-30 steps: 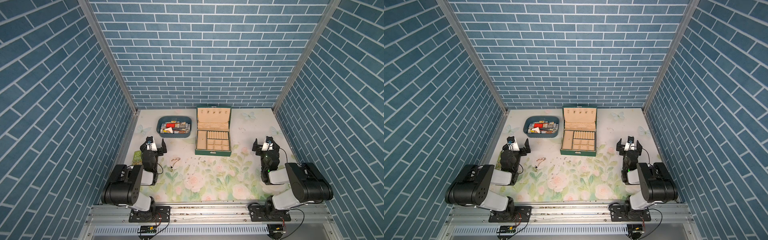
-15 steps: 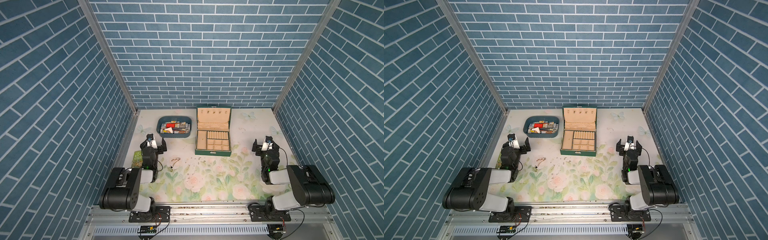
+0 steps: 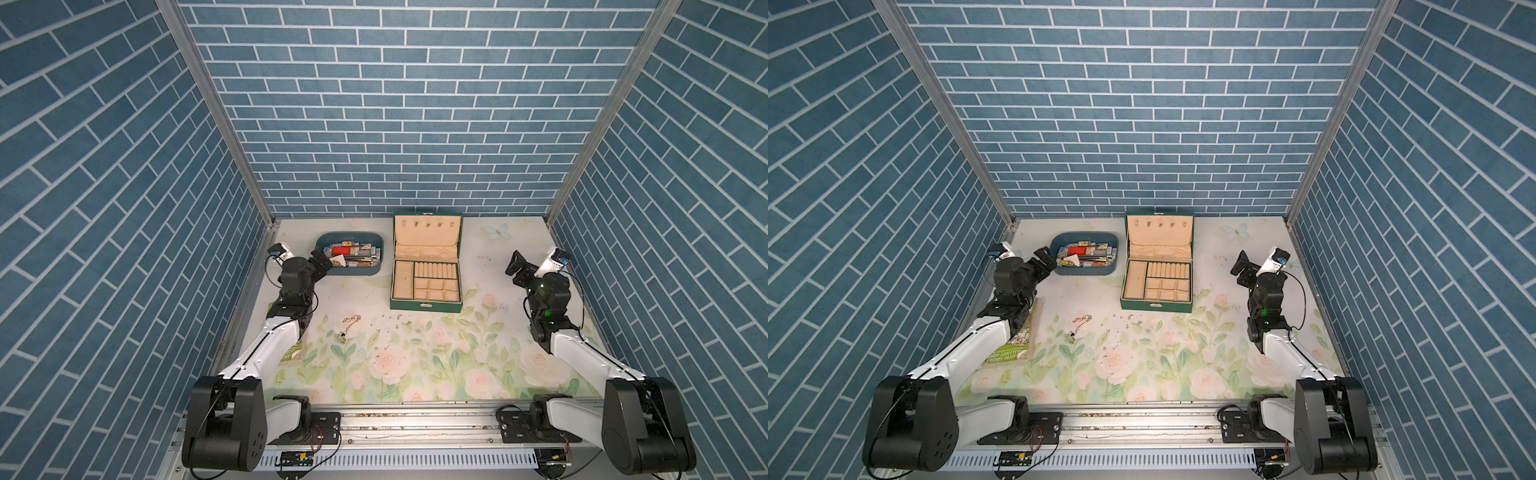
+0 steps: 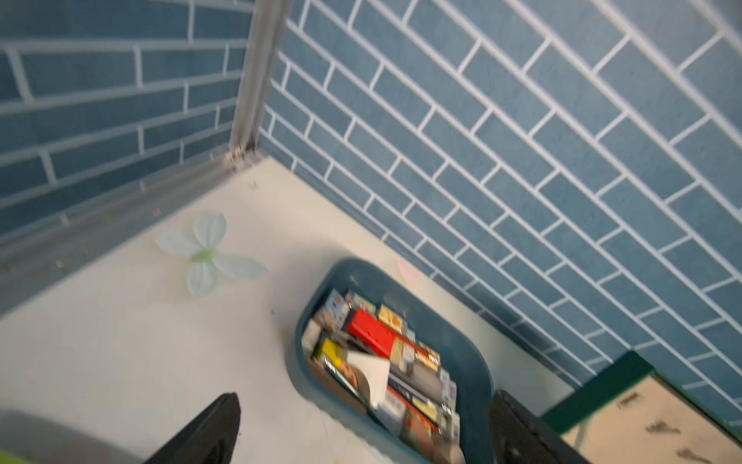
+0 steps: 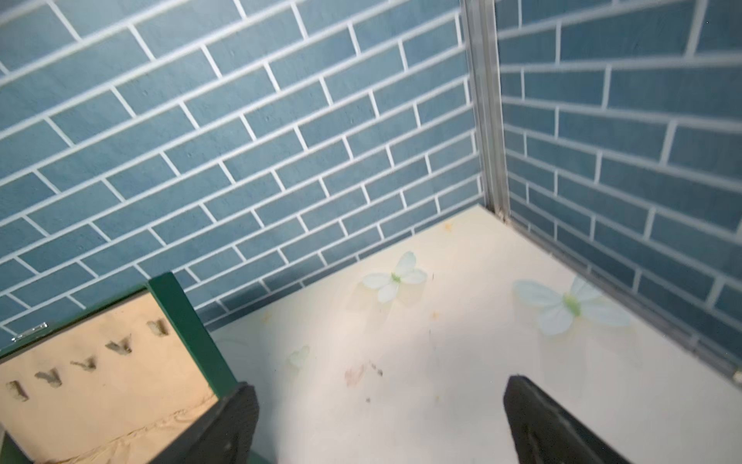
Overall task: Put jewelry chain into jewelry box
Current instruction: Move the jewelry box to the center of the board.
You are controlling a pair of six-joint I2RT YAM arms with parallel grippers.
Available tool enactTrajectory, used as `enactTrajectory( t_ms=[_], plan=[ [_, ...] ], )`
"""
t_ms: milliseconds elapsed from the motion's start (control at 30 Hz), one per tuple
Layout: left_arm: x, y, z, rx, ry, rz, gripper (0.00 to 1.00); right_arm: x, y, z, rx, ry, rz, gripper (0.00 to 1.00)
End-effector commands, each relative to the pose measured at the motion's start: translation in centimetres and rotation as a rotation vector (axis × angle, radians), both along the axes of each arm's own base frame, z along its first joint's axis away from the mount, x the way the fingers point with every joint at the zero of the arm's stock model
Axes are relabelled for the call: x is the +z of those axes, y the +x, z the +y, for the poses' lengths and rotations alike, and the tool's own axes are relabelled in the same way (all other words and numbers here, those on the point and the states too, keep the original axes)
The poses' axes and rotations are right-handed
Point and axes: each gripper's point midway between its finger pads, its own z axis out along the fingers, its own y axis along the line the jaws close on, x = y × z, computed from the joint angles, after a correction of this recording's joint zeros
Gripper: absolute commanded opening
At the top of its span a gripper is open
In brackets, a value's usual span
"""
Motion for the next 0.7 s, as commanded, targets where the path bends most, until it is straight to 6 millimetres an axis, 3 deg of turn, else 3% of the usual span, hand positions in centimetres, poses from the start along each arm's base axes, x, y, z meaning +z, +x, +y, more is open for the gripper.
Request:
enactTrajectory(
  t_ms=[0,267,500,667],
  plan=[
    [-3.3,-1.7,-4.5,-0.108,-0.072,0.153,1.00,-5.5,-0.4,1.7,0.004,0.119,0.259,1.00],
    [-6.0,-2.2,-14.1,-0.444,-0.035,0.264,1.00,-9.3,-1.8,7.7,0.249,0.156,0.344,0.97],
    [-7.1,-1.0,-17.5,-0.559,-0.089,0.264,0.99,-10.5,-1.3,12.6,0.407,0.209,0.374,0.84],
    [-8.6,-0.6,-19.9,-0.646,-0.135,0.284,0.93,-10.8,-0.7,15.4,0.500,0.237,0.378,0.74]
  ],
)
